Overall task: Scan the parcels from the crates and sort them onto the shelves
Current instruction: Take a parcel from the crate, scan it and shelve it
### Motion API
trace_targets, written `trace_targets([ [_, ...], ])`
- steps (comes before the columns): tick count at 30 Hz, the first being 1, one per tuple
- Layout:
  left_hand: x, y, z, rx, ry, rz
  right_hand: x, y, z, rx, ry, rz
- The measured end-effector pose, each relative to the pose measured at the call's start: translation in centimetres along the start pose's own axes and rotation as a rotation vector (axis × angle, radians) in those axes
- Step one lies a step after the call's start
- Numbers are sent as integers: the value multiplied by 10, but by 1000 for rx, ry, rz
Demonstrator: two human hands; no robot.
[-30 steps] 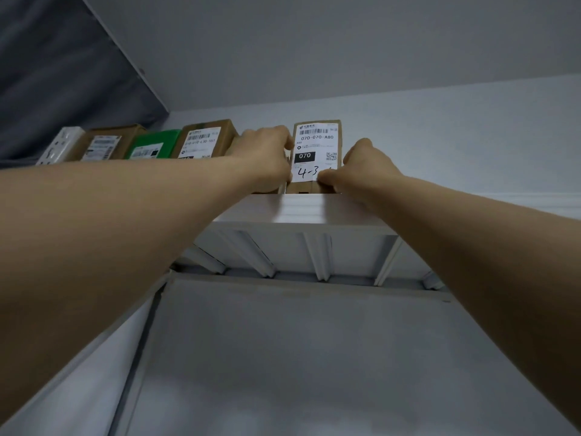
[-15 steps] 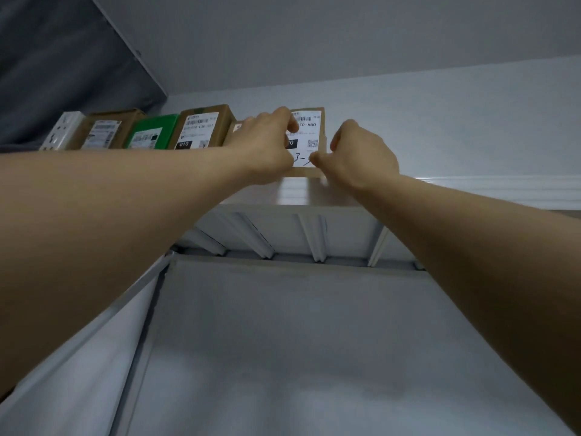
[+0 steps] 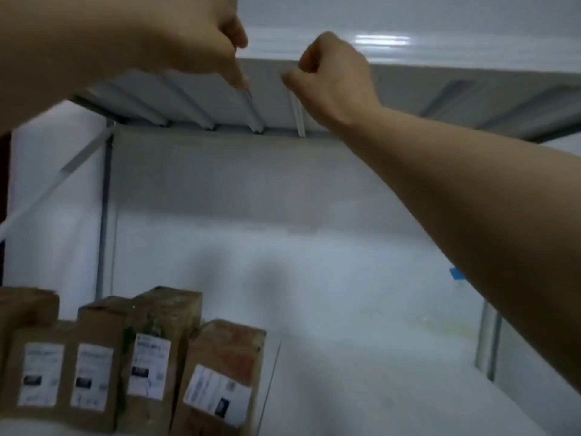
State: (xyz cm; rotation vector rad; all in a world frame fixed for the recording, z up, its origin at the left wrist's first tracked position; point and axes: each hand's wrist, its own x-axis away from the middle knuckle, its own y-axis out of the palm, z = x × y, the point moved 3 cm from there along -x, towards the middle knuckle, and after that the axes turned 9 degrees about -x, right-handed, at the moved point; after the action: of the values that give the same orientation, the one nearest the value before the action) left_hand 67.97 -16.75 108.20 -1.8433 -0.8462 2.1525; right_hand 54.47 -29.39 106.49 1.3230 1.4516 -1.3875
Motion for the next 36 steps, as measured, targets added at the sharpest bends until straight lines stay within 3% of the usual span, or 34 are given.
trace_targets([
  [6,66,49,47,8,11,-187,108,-24,33,61,195,-282],
  [12,179,86,102,-323,347,-327,260,-72,57,314,425,-570],
  [17,309,109,117,-172,430,-586,396,-135,52,405,774,-703],
  [27,652,140,90,162,129,-1316,630,-238,-43,398,1278,-820],
  [32,805,111,48,168,-201,-1619,727,-277,-80,379,1560,-817],
  [36,894,80,19,126,-491,-1743,793,-310,-105,328,1772,-817],
])
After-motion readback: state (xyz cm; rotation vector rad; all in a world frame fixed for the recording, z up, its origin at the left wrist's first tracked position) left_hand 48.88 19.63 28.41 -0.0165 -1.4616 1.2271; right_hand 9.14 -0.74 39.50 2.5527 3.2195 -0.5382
